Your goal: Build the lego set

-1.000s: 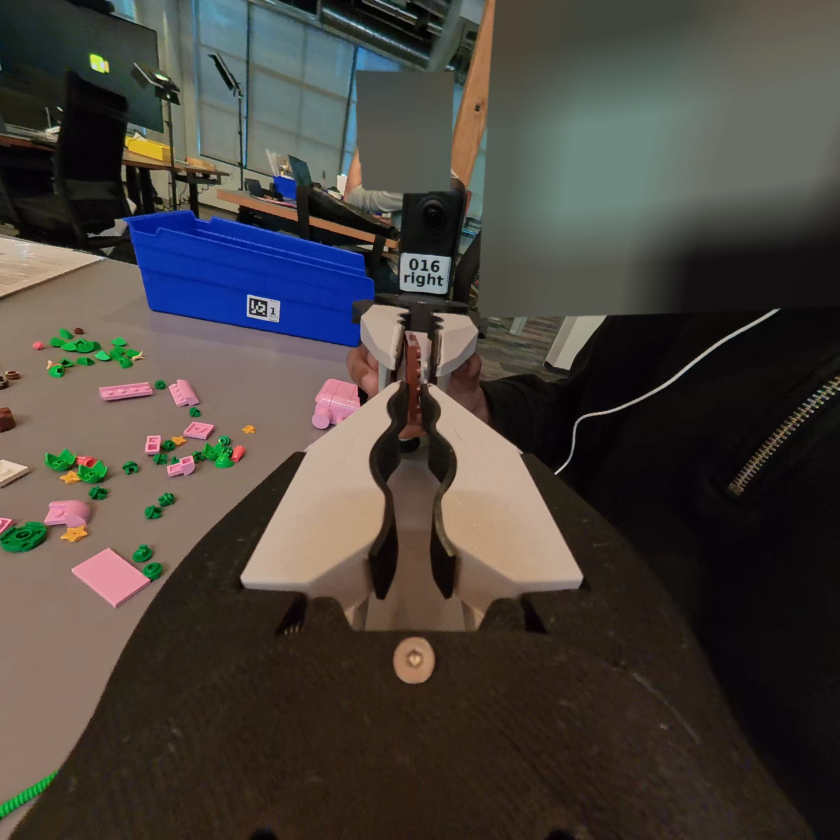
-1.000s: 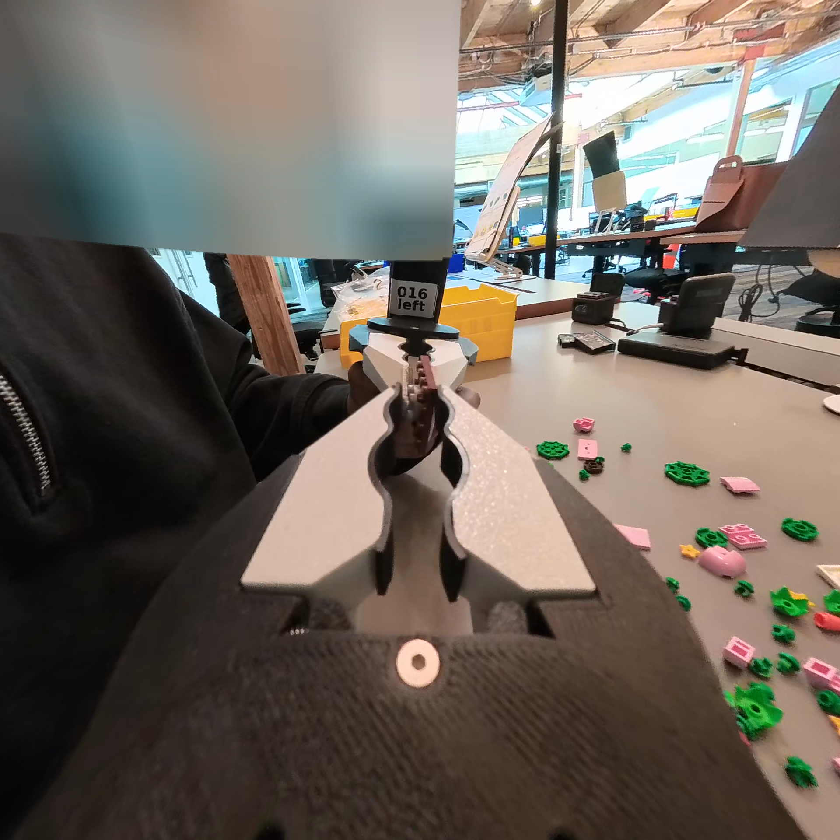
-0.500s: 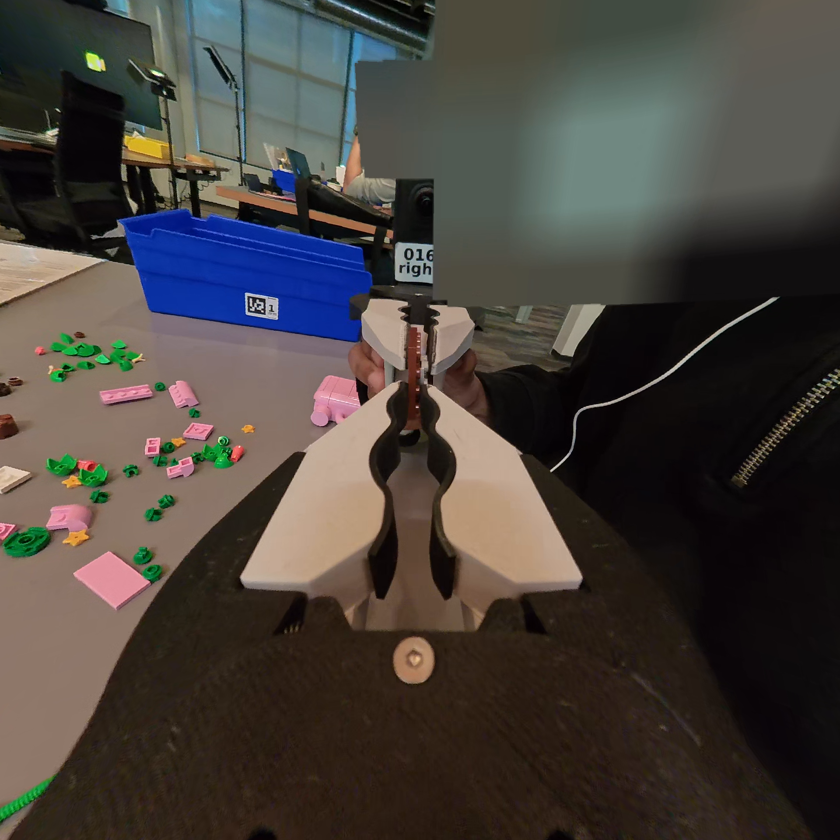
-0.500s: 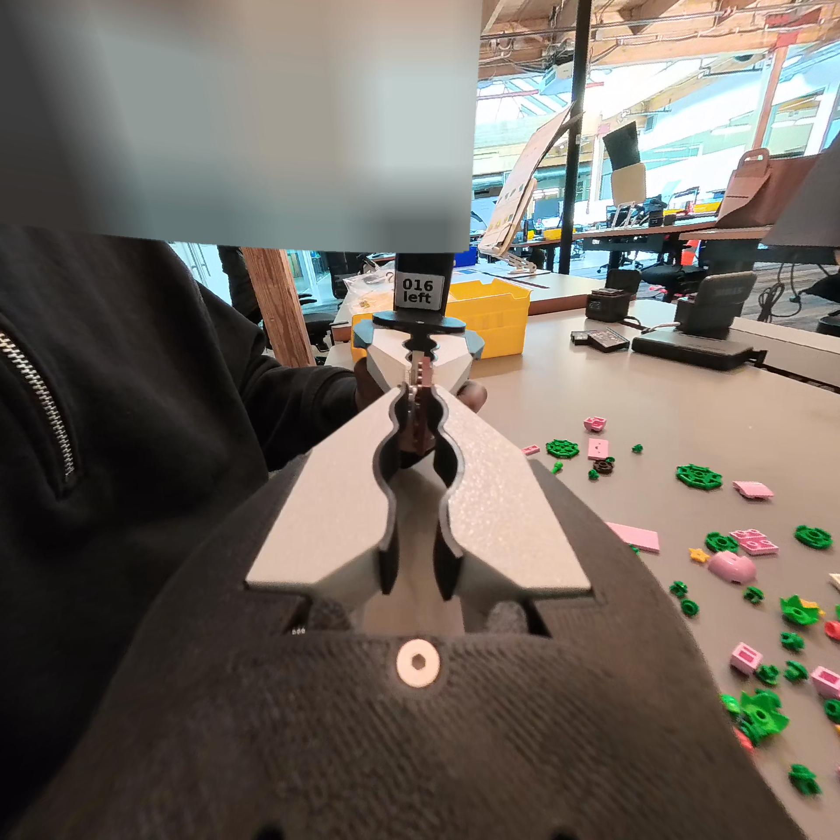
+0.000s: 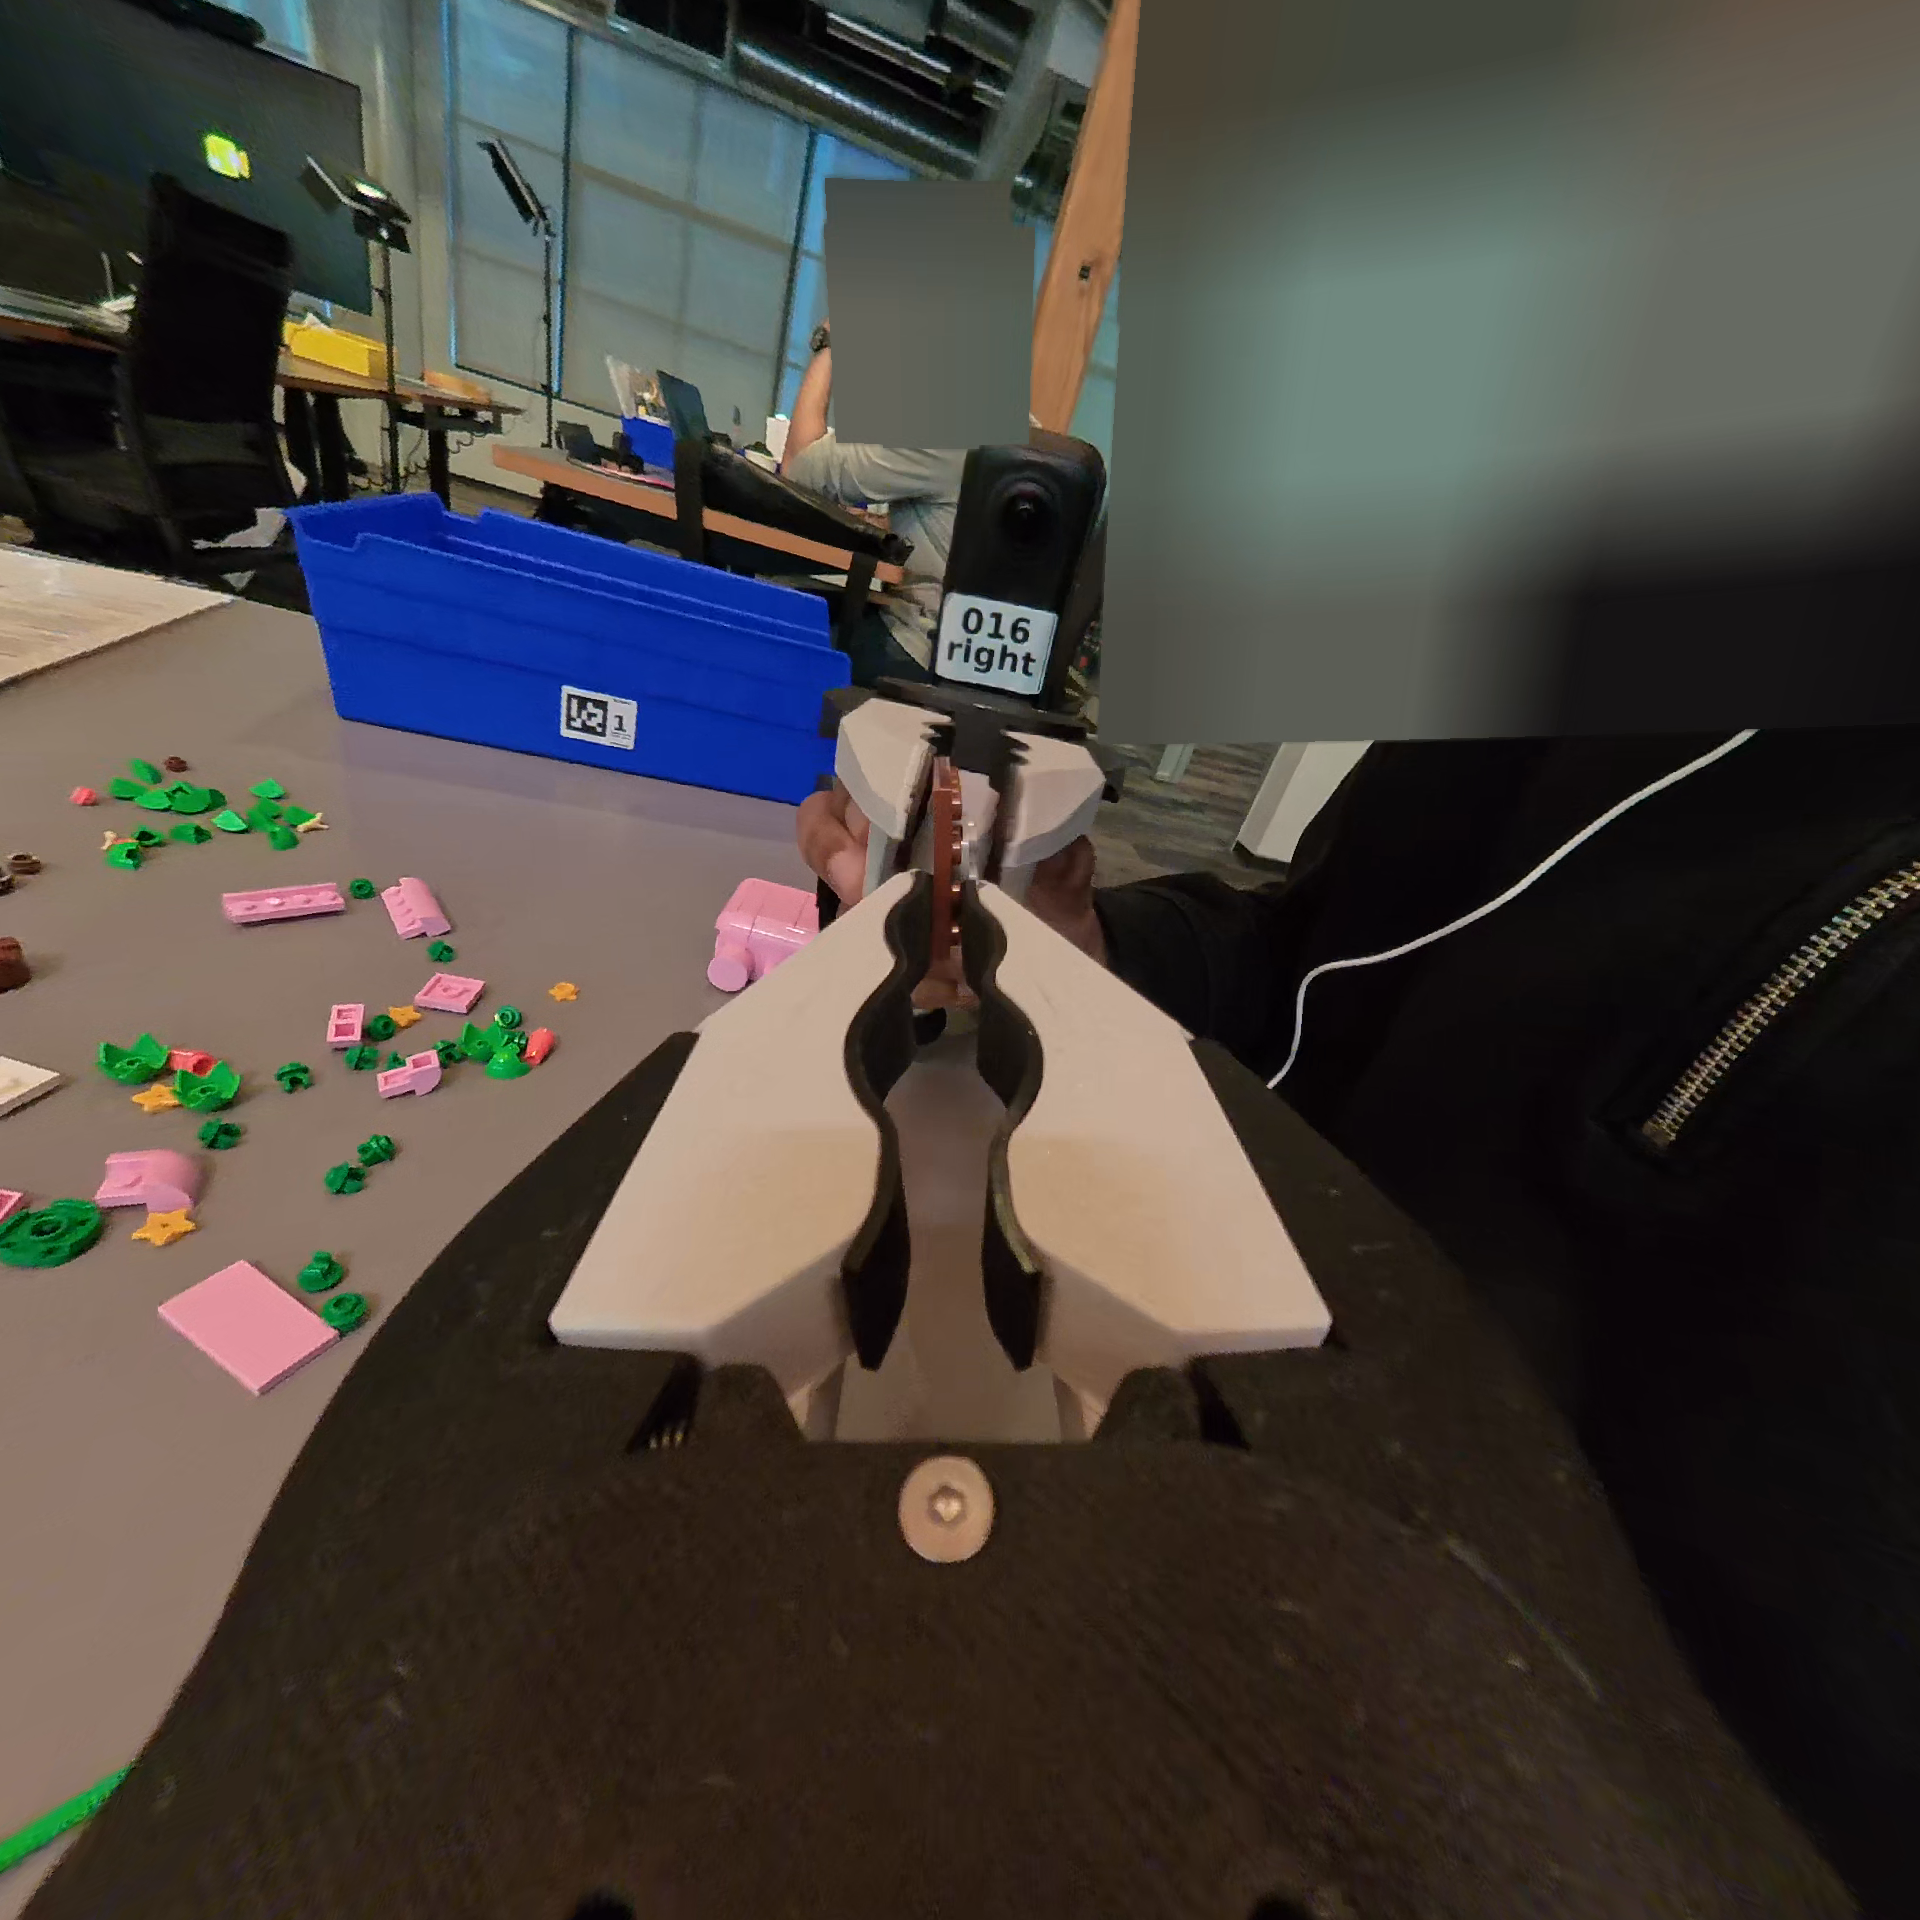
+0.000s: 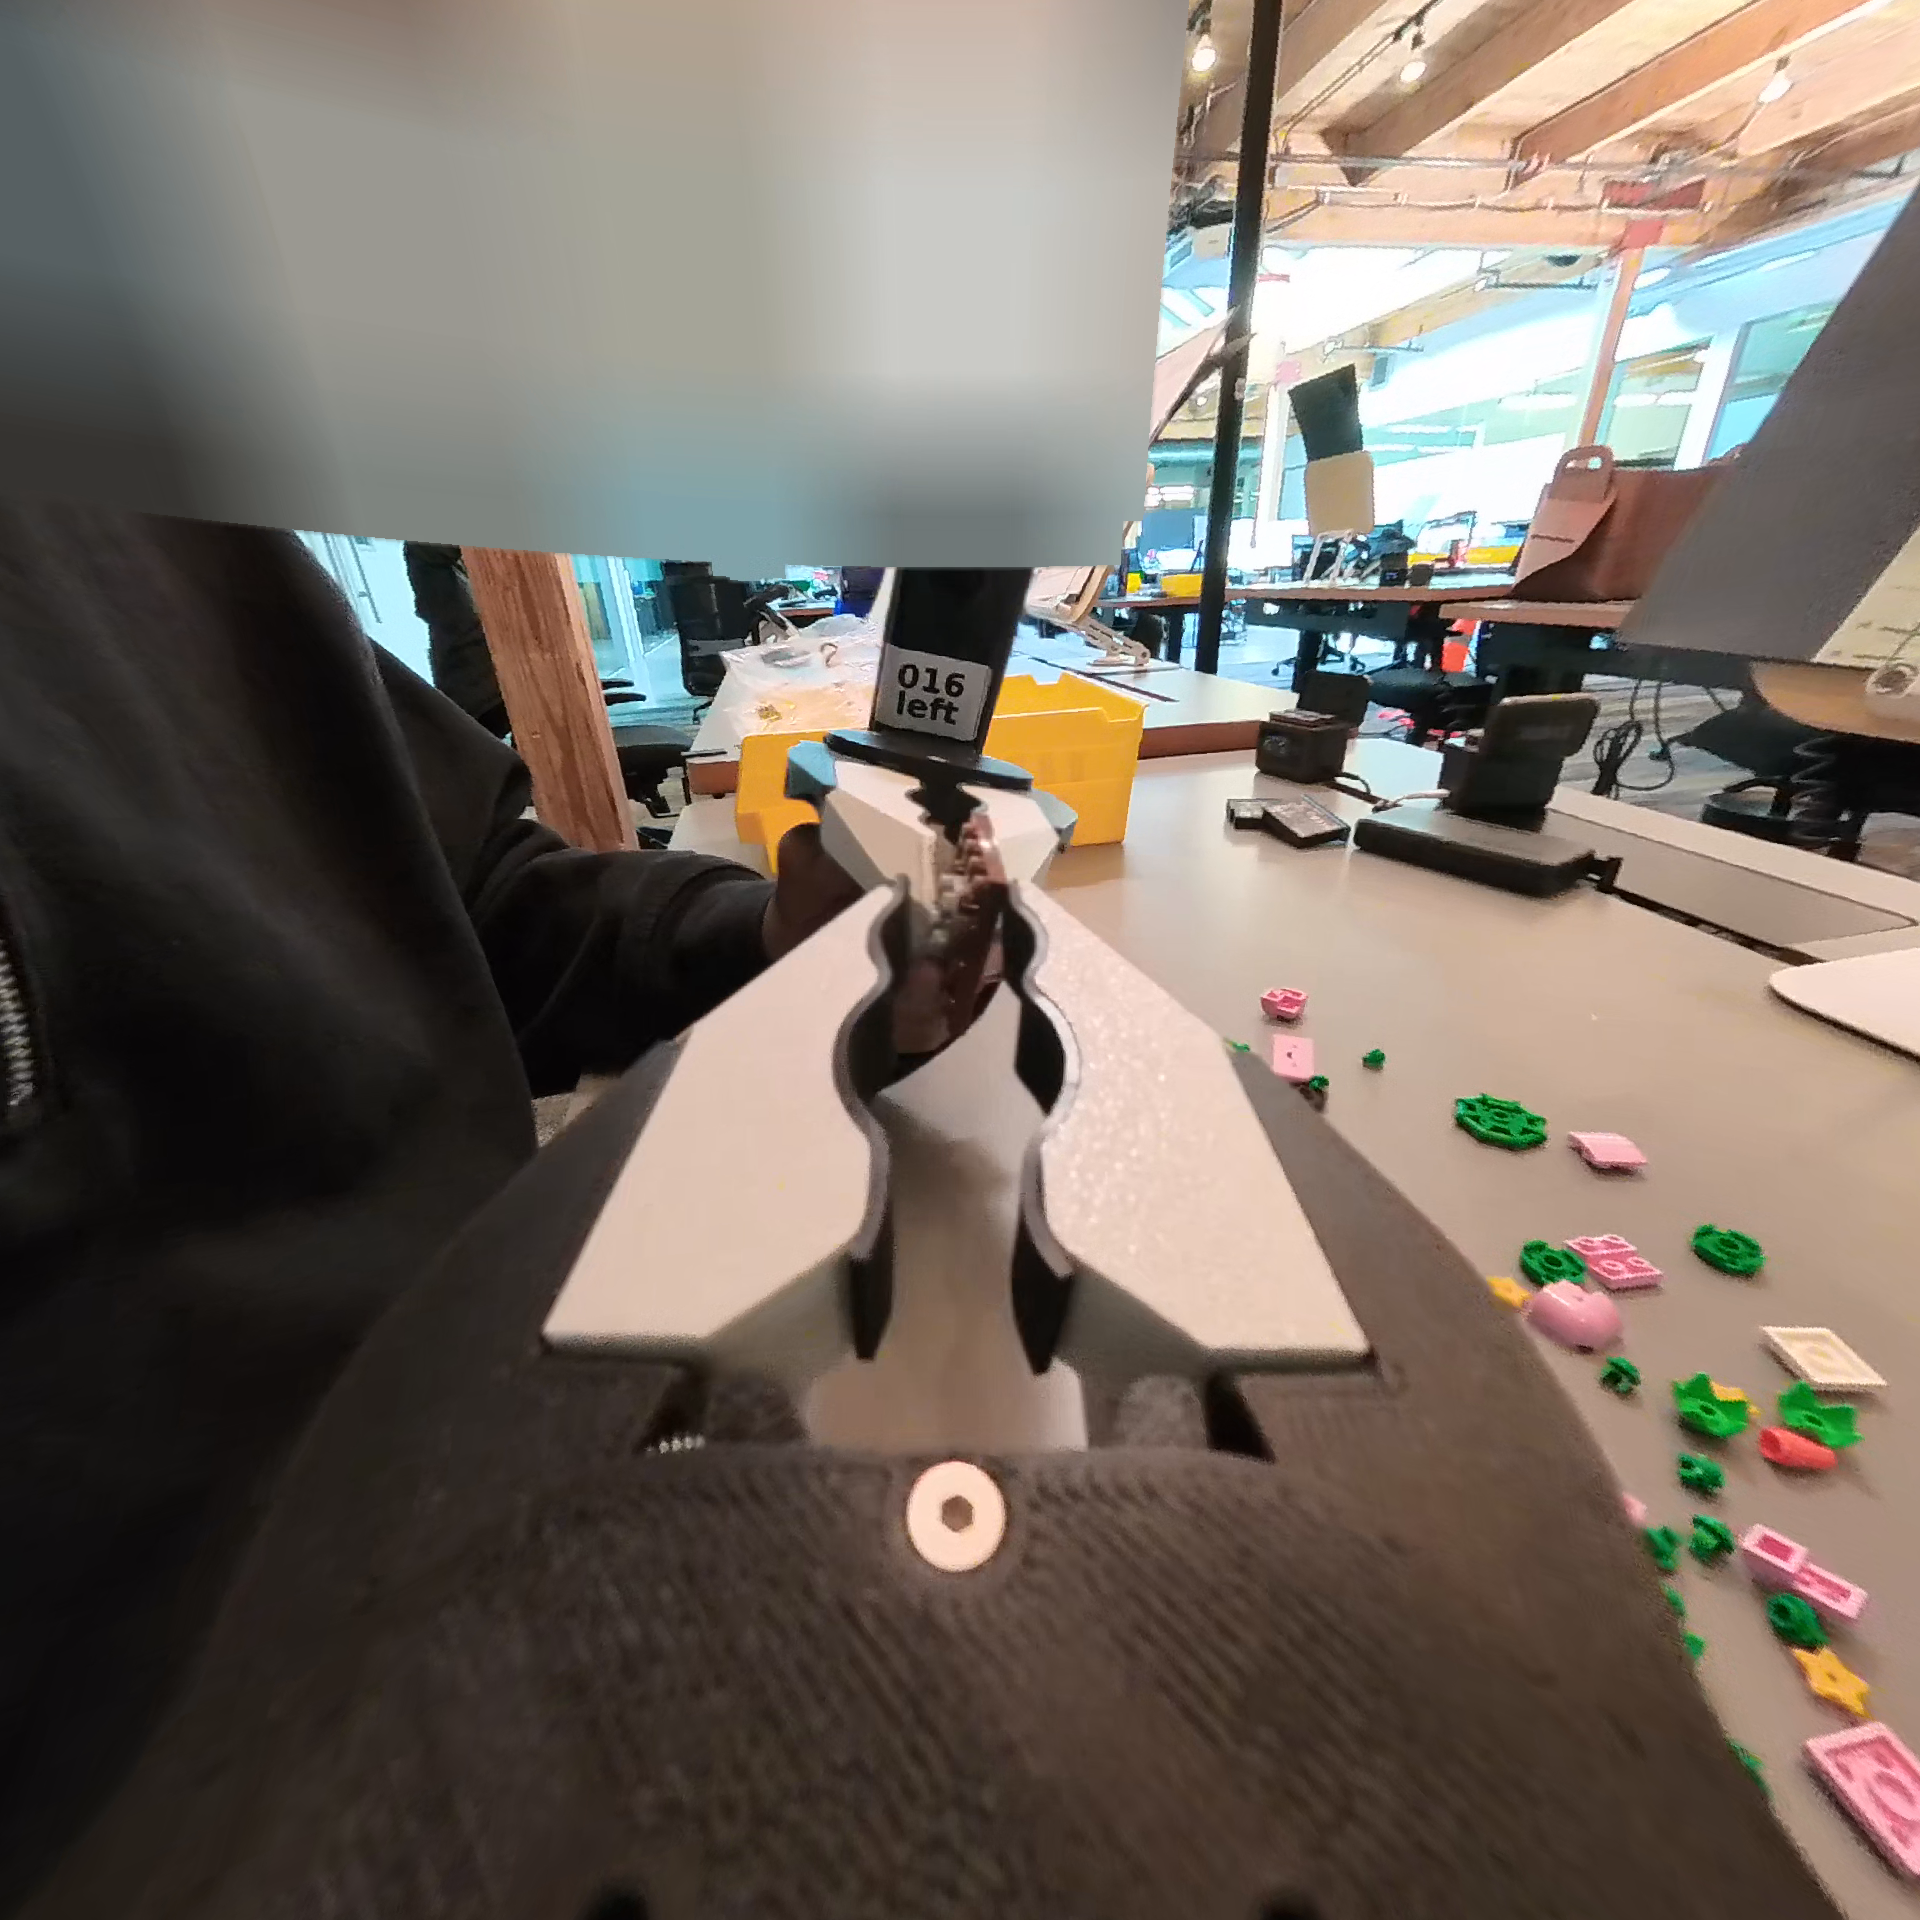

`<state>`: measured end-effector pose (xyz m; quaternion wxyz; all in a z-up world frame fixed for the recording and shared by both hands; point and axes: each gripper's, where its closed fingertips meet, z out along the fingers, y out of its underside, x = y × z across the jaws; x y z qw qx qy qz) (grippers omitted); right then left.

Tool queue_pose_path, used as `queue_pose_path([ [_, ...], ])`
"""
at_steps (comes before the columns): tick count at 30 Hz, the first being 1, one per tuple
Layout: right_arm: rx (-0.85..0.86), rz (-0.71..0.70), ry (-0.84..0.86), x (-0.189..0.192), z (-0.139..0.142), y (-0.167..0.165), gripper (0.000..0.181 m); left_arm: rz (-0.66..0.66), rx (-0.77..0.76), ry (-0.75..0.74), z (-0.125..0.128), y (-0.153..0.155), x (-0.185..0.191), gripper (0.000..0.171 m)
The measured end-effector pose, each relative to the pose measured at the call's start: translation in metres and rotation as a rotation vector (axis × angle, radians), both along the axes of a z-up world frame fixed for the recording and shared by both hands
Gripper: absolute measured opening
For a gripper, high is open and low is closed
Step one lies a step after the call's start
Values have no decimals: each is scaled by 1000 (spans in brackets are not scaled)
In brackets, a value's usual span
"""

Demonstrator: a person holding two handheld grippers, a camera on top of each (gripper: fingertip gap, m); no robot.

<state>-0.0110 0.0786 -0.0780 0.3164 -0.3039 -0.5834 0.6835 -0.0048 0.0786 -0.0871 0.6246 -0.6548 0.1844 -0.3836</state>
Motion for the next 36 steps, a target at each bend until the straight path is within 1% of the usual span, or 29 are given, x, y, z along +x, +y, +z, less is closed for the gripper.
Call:
queue_pose_path([
  [1,-11,7,9,2,2,0,18,3,4,-7,1,0,-2,0],
  [3,-41,22,8,4,4,1,19,2,6,-20,3,-1,-4,0],
  [11,-55,34,-12,4,3,2,7,-21,16,-28,4,-4,-1,0],
  [21,-67,62,-39,5,1,2,5,1,19,-11,2,-2,0,0],
  [22,-63,60,-38,5,1,2,5,4,22,-12,2,-2,0,1],
  [24,-45,59,-47,5,-1,1,5,-11,31,-19,4,-4,2,15],
  [26,-32,60,-51,5,-3,-1,5,-21,31,-22,4,-5,3,18],
  [28,-20,60,-54,5,-4,-2,5,-17,35,-15,4,-5,4,16],
  [30,-23,64,-53,5,-4,-2,5,0,33,-1,3,-3,3,4],
  [36,-20,65,-54,5,-4,-2,5,10,39,13,3,-3,3,4],
])
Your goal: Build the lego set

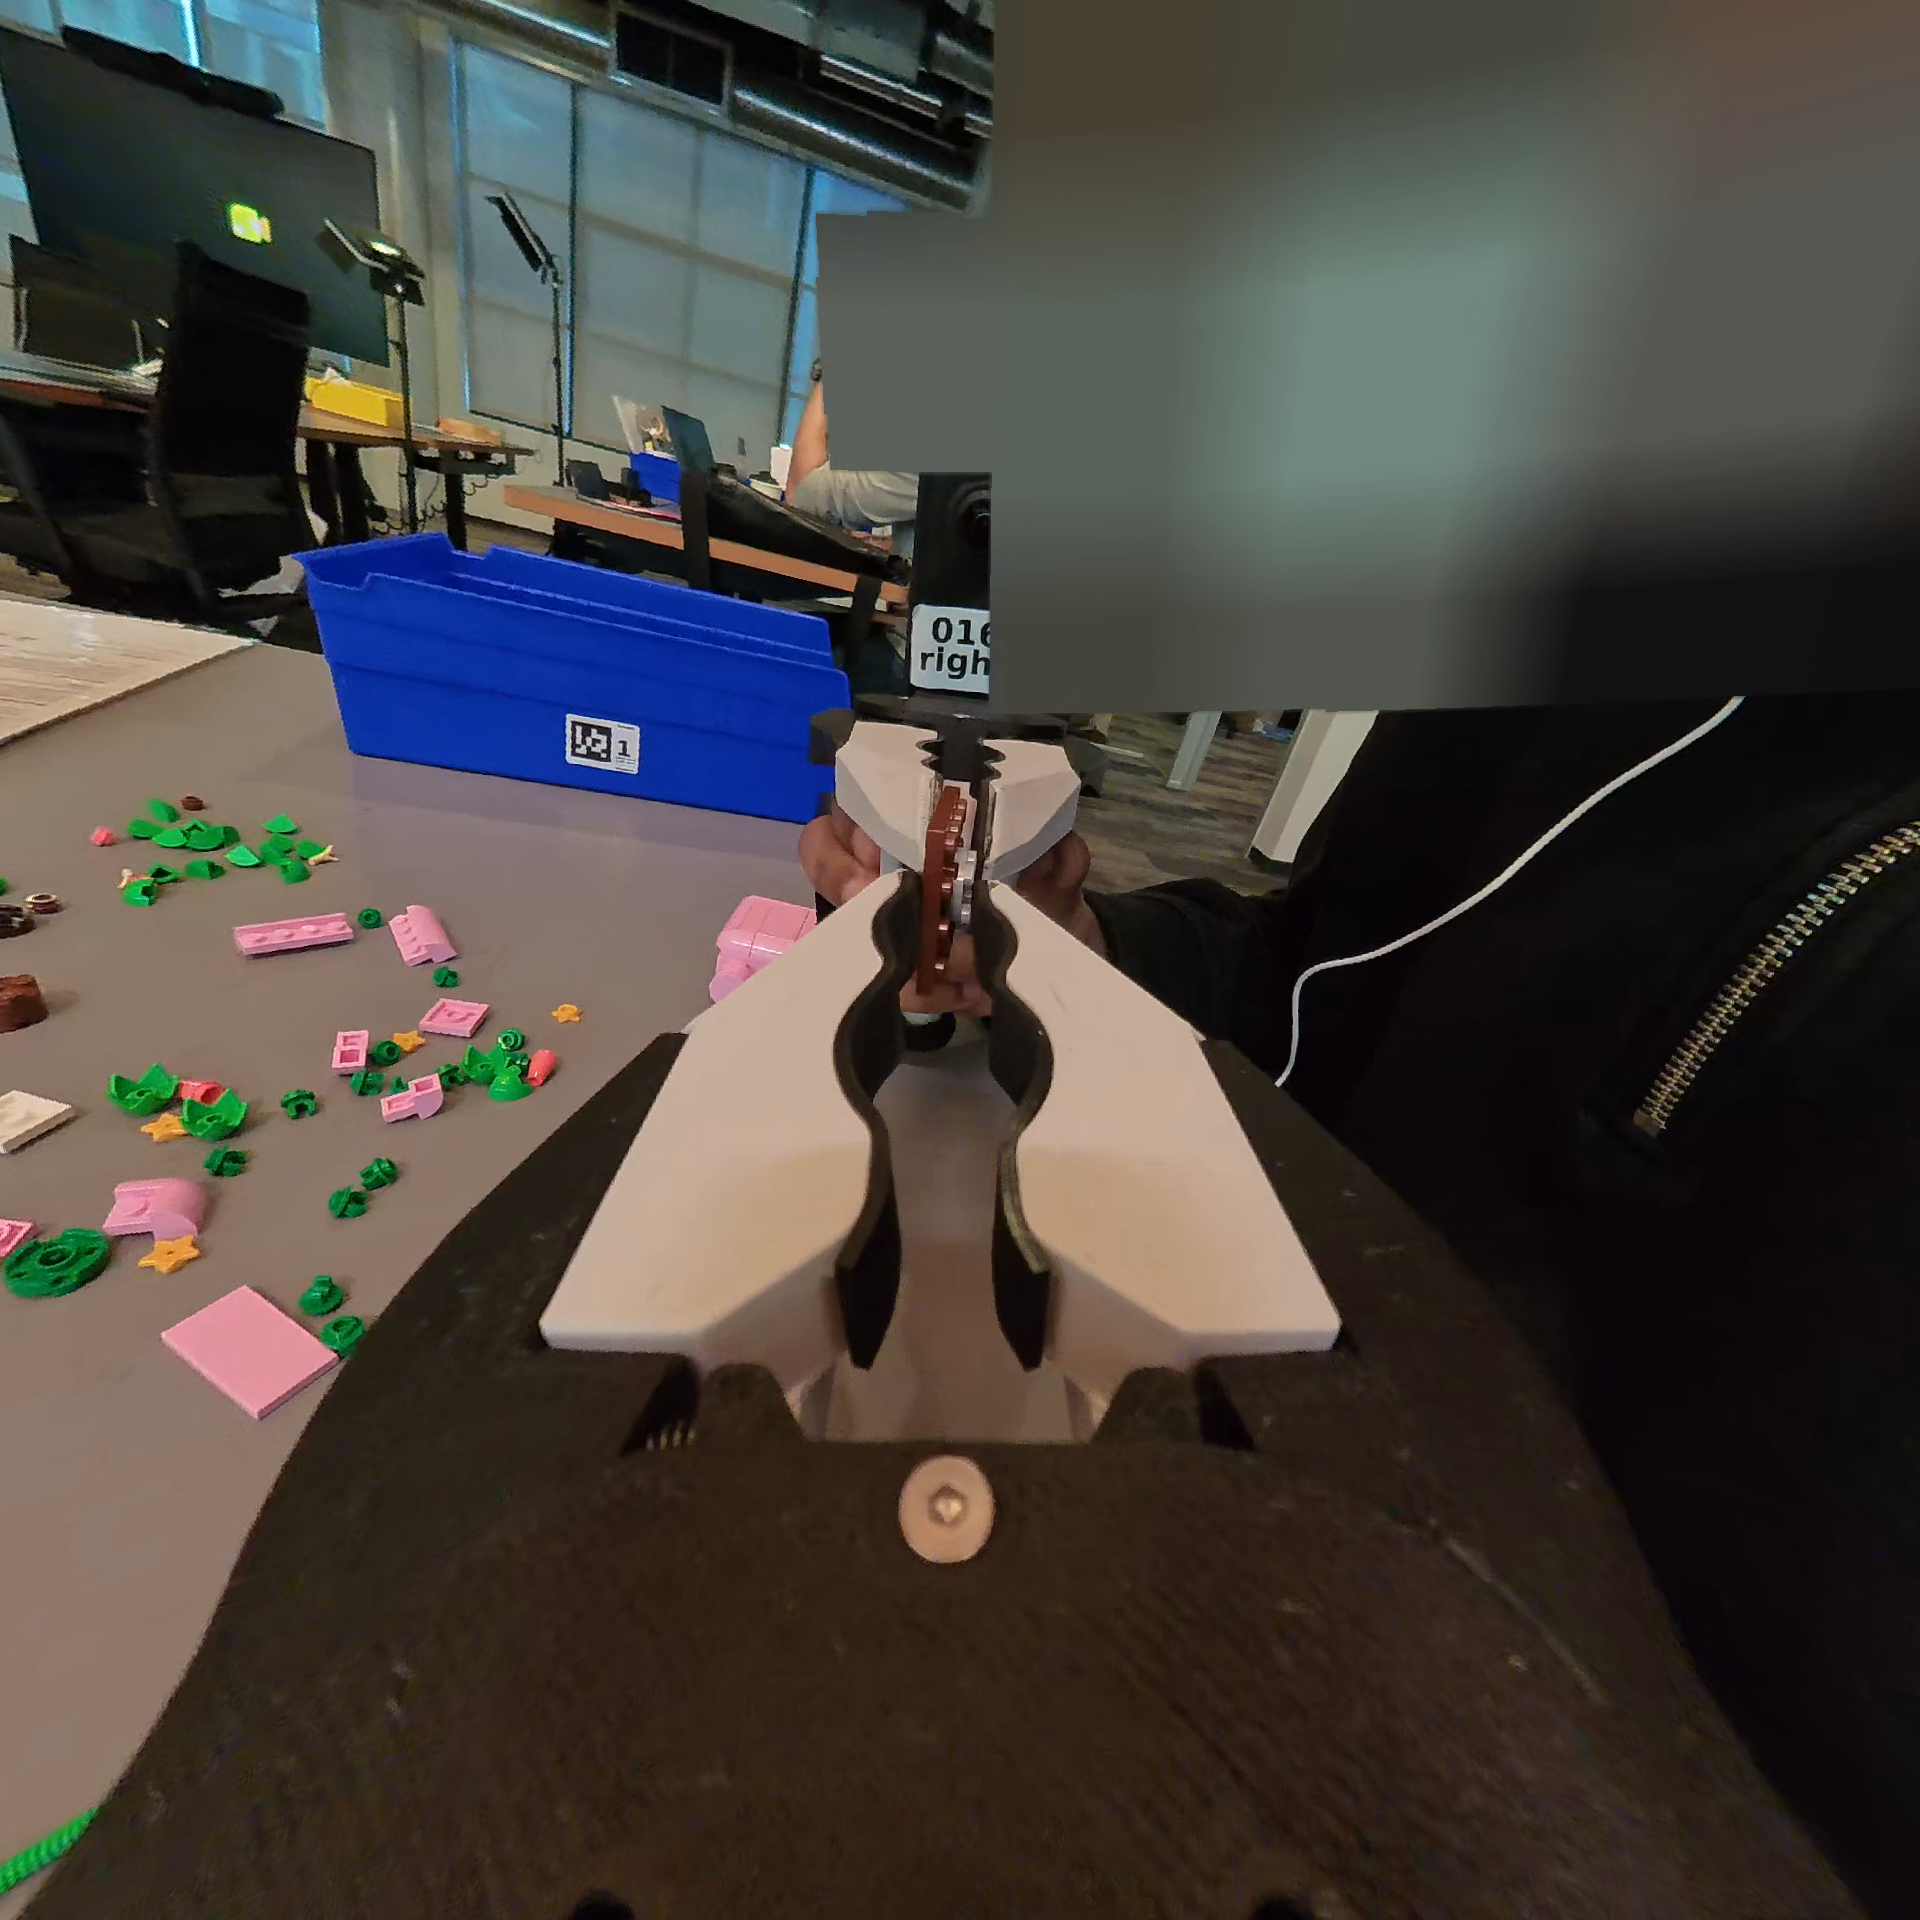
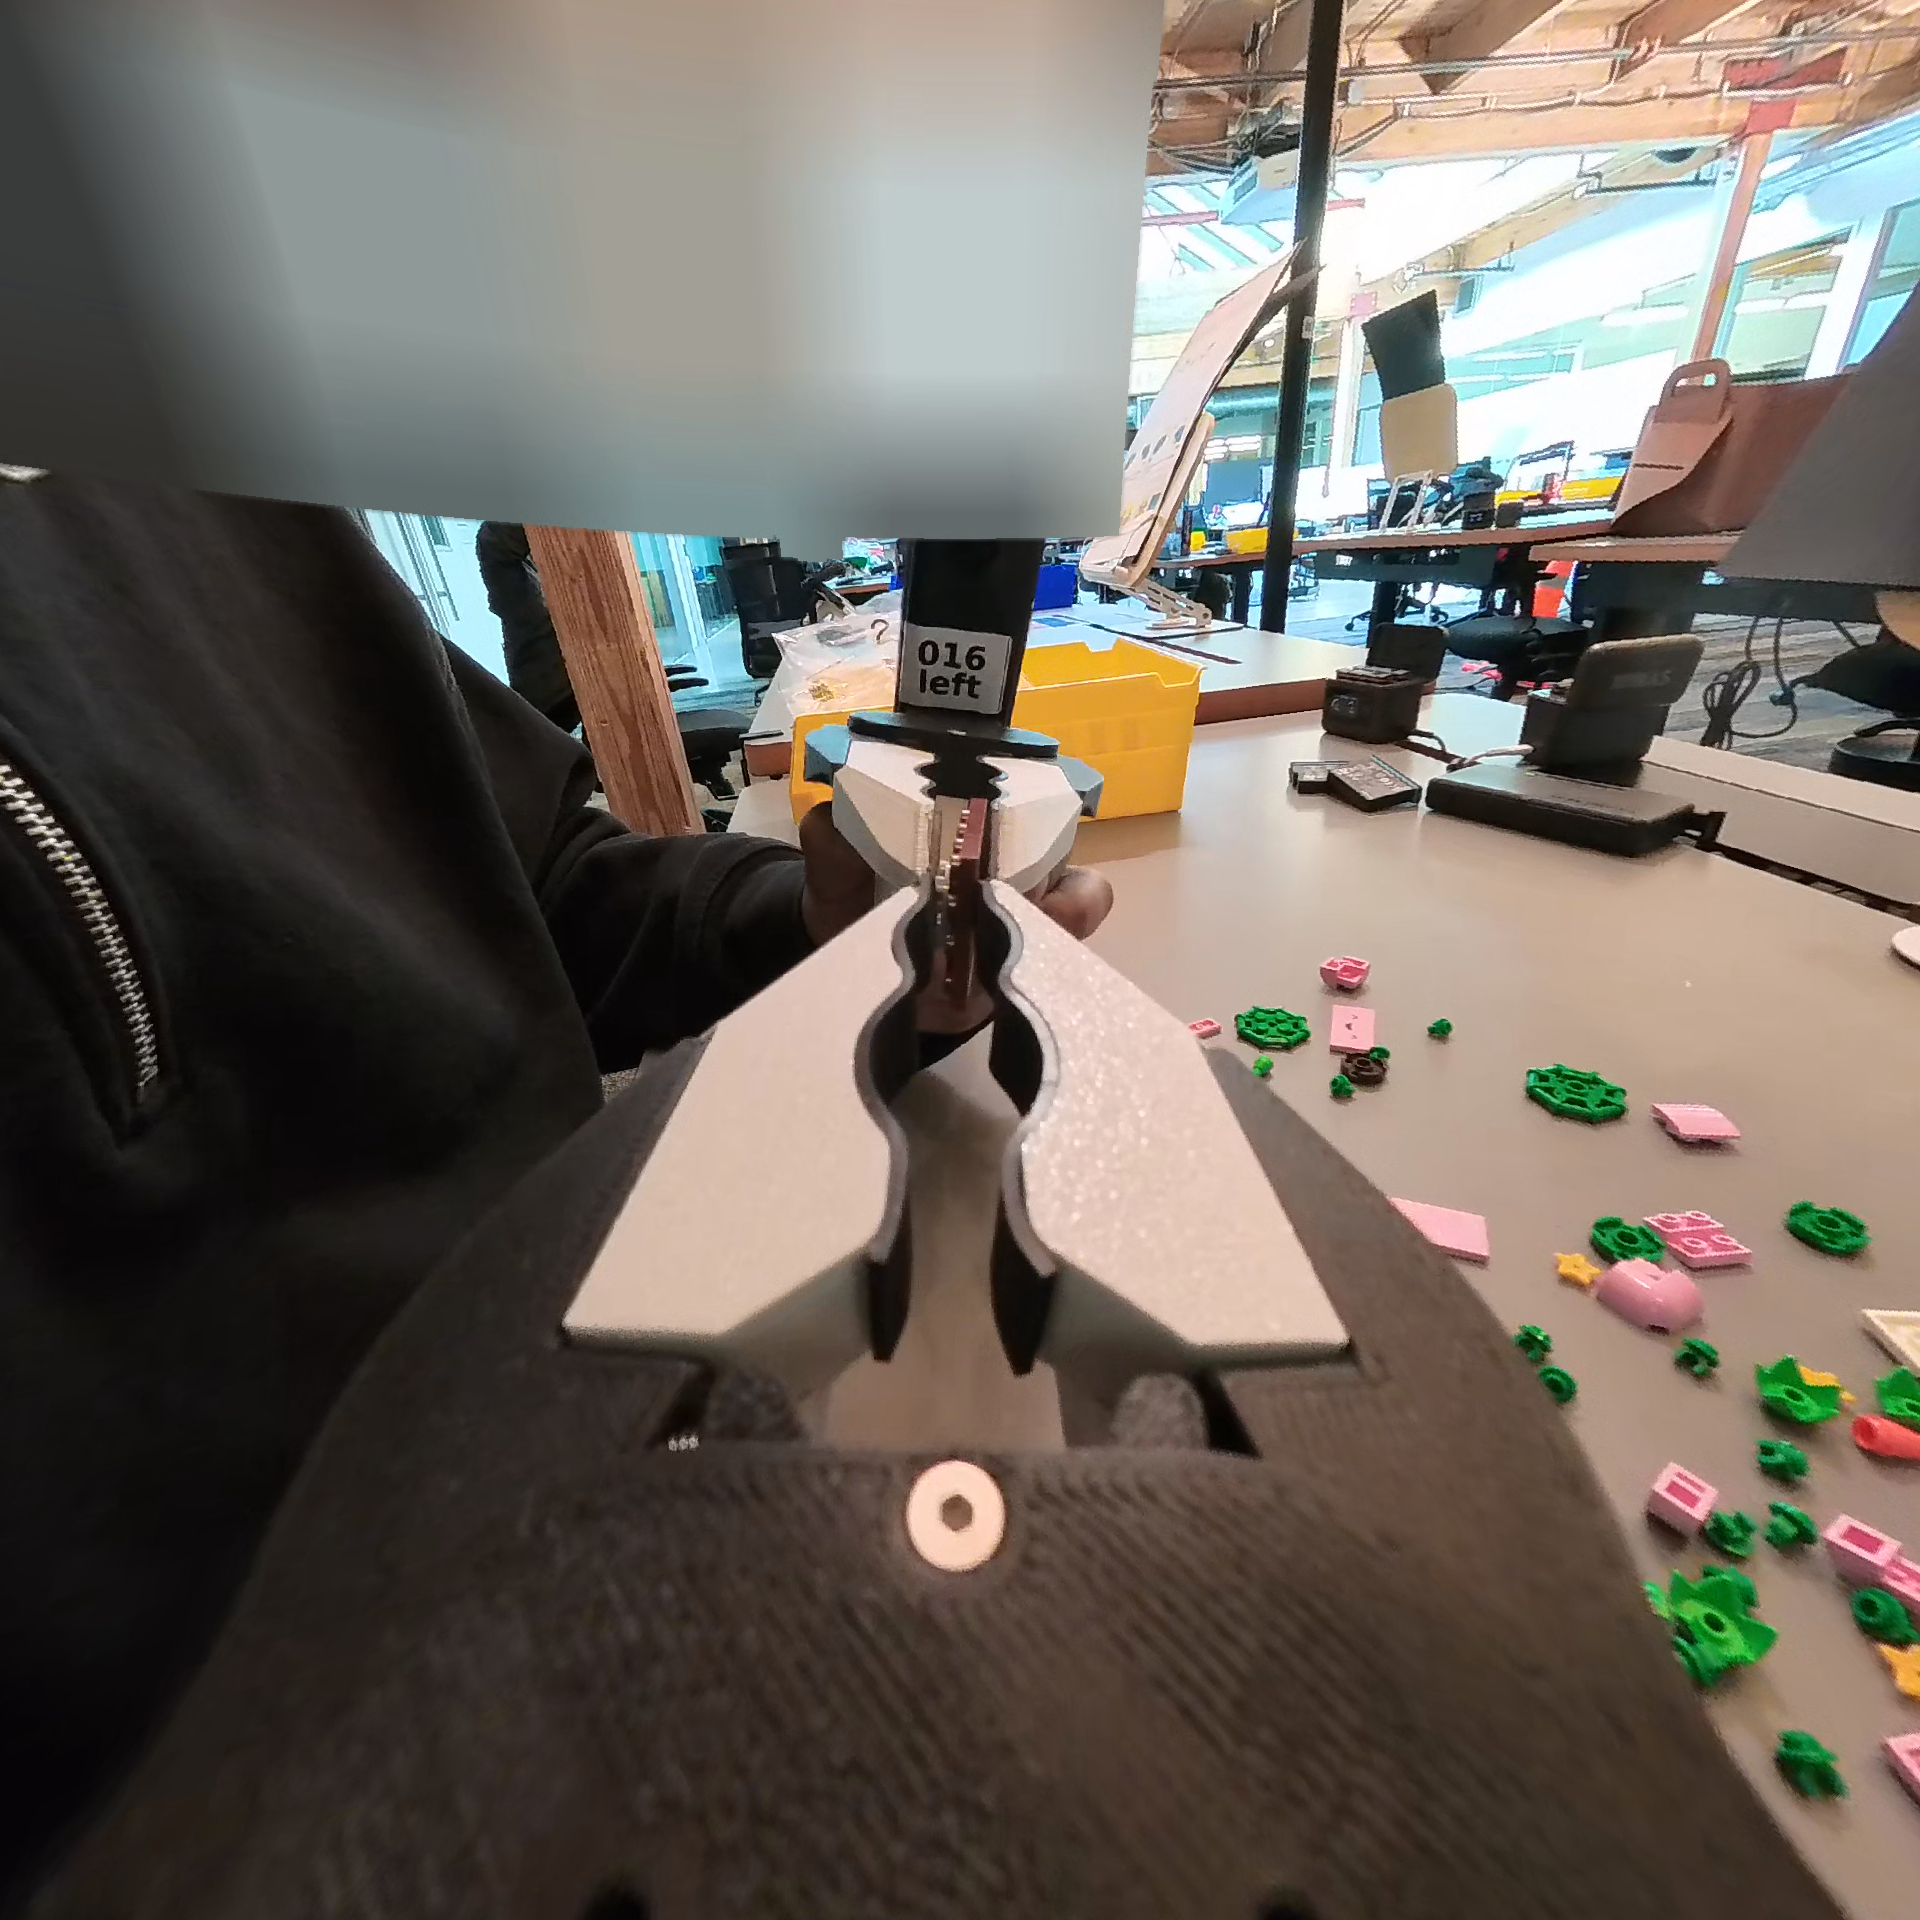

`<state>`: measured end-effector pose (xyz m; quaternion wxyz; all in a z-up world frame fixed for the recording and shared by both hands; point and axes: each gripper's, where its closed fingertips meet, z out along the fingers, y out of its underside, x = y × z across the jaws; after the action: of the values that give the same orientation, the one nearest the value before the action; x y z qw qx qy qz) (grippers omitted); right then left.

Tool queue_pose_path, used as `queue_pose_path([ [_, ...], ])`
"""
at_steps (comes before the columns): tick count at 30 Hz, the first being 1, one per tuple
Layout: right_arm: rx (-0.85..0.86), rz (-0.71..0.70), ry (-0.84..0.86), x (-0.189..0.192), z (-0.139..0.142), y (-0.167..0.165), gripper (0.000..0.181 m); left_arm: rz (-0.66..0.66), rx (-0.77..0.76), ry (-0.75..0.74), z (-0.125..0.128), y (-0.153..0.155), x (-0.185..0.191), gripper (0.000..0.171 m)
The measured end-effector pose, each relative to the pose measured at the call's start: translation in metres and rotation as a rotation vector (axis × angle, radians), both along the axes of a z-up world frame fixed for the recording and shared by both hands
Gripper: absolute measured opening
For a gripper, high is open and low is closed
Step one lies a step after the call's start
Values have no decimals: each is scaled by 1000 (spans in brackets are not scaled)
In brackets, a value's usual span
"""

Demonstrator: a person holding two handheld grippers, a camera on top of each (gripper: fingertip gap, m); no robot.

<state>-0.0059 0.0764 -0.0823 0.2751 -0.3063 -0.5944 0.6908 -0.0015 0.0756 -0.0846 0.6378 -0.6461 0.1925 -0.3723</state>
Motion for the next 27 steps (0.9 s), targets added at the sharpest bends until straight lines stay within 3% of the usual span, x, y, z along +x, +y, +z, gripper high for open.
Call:
queue_pose_path([
  [27,-42,40,2,3,3,-2,5,-40,0,1,1,-3,4,3],
])
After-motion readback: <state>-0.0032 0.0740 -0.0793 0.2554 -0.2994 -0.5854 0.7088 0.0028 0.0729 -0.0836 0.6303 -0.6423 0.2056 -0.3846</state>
